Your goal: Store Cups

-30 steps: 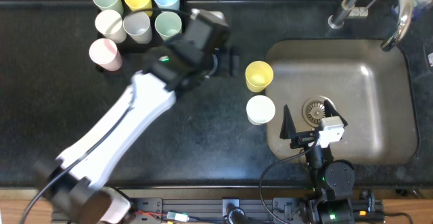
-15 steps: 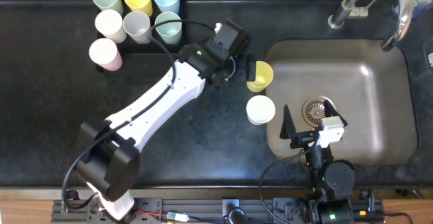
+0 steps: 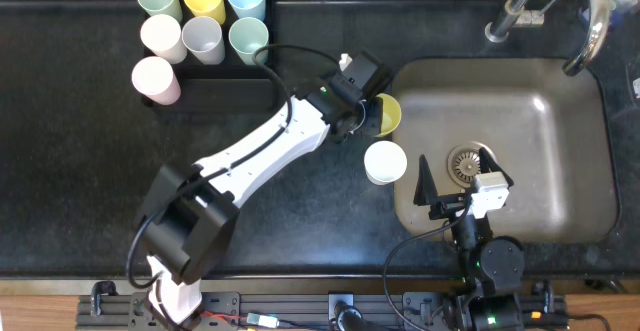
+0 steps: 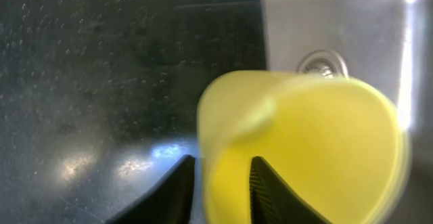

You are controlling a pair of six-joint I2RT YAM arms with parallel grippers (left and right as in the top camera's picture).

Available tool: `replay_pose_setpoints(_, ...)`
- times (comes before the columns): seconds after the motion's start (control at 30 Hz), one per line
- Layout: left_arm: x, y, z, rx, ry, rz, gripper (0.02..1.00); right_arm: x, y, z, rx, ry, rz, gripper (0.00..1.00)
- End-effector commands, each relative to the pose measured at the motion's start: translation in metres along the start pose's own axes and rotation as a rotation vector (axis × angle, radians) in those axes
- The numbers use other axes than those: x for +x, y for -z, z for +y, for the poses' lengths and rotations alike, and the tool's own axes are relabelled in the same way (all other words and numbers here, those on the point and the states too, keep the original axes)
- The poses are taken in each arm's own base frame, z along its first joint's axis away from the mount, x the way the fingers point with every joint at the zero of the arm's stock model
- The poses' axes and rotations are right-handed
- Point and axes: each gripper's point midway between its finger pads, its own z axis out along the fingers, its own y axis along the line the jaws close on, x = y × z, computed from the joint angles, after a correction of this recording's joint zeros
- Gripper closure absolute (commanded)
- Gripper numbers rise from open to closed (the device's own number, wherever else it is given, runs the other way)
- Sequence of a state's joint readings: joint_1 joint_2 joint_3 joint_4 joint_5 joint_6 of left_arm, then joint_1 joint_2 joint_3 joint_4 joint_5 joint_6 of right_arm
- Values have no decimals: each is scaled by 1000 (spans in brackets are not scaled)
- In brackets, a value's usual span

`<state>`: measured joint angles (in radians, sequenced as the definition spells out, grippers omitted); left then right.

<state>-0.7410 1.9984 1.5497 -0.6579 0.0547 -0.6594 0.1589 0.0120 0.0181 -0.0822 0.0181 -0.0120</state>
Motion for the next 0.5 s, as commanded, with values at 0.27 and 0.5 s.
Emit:
replay_pose_setpoints(0.27, -16, 13, 0, -32, -9, -77, 985, 4, 0, 0, 0, 3, 0, 3)
replay_pose_setpoints(0.5, -76, 149, 31, -140, 123, -461, 985, 4, 0, 0, 0, 3, 0, 3)
